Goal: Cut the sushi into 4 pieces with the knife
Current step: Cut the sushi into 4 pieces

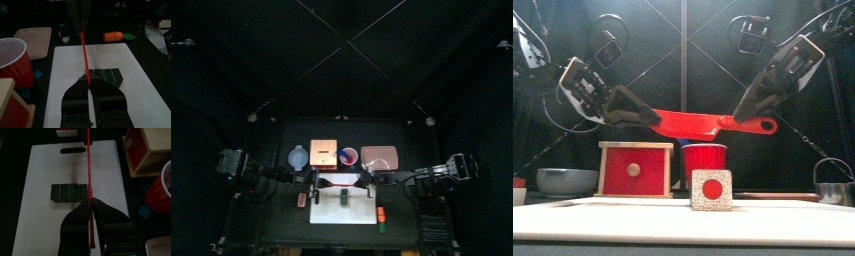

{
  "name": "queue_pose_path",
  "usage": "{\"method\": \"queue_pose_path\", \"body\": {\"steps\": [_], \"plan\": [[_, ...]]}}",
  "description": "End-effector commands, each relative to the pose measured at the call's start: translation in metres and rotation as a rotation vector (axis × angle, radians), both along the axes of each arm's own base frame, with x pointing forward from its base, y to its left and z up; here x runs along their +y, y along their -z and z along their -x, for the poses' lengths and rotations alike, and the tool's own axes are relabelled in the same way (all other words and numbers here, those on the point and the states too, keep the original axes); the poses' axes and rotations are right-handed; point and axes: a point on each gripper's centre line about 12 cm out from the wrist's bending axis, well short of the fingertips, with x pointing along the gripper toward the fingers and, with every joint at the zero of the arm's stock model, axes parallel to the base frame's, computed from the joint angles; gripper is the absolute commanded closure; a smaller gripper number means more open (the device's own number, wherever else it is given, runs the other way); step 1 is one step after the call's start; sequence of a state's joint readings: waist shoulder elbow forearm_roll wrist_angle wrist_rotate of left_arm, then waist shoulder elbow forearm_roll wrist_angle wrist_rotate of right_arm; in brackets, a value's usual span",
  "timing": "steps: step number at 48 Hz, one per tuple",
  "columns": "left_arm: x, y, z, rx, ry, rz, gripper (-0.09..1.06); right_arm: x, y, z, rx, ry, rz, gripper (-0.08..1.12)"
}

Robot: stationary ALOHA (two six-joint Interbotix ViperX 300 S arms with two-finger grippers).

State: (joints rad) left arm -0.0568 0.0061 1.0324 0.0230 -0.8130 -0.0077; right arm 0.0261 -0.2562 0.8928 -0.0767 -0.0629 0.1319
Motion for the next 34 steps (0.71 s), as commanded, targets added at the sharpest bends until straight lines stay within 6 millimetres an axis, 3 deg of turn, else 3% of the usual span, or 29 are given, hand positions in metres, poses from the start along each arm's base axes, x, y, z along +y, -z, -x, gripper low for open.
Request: {"method": "queue_pose_path", "body": {"steps": [1,16,34], "plan": [[-0.005,0.000,-0.006,-0.012,0.004,0.007,0.72,0.002,-0.010,-0.010,-0.041,-0.001,-0.008,0.79],[-0.011,0.017,-0.014,0.034,0.006,0.016,0.72,0.008,-0.002,-0.019,-0.015,-0.013,-0.016,0.79],[-0.014,0.021,-0.021,0.039,0.005,0.021,0.72,0.011,0.015,-0.019,0.037,-0.002,-0.036,0.79]]}}
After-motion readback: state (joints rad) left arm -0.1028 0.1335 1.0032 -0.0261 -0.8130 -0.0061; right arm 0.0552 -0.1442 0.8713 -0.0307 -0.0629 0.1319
